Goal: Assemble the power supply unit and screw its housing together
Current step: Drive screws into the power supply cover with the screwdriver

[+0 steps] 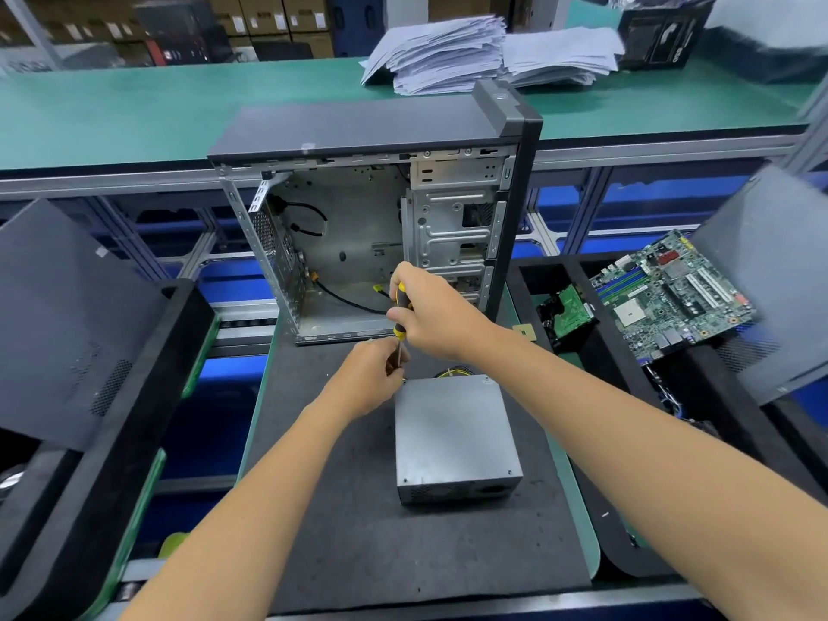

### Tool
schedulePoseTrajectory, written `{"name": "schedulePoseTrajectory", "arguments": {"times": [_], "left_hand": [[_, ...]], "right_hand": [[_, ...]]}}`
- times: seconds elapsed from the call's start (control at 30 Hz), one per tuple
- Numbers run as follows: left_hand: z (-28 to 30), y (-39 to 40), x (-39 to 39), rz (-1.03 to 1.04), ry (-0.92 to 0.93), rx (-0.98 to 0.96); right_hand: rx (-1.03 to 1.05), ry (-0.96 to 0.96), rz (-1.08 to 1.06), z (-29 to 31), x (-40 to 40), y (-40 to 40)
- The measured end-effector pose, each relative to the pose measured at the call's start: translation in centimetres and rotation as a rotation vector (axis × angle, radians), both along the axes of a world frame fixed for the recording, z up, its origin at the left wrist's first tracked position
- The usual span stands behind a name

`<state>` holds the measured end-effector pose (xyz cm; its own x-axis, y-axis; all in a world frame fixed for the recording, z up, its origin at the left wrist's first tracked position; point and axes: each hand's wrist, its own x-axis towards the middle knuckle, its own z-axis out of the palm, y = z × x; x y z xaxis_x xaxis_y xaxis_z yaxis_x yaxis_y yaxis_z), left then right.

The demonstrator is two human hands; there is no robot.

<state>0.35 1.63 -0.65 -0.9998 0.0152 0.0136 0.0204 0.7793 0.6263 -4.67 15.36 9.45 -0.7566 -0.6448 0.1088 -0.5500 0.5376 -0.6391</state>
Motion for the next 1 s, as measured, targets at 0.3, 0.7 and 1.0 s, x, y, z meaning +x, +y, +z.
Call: {"name": "schedulePoseTrajectory", "arguments": {"times": [0.3,0.7,1.0], "left_hand": [[0.16,-0.3,0.01,0.031,-0.081,0.121],[0.01,-0.26,0.04,0.041,-0.093,0.13],[0.12,-0.3,0.24,0.087,-0.091,0.165]], "right_hand": [[-0.009,-0.016,-0.006,-0.17,-0.17,0.28],[-0.009,-0.036,-0.015,0.13,-0.16,0.57],[-0.007,-0.033,-0.025,0.2,0.3,0.61]]}}
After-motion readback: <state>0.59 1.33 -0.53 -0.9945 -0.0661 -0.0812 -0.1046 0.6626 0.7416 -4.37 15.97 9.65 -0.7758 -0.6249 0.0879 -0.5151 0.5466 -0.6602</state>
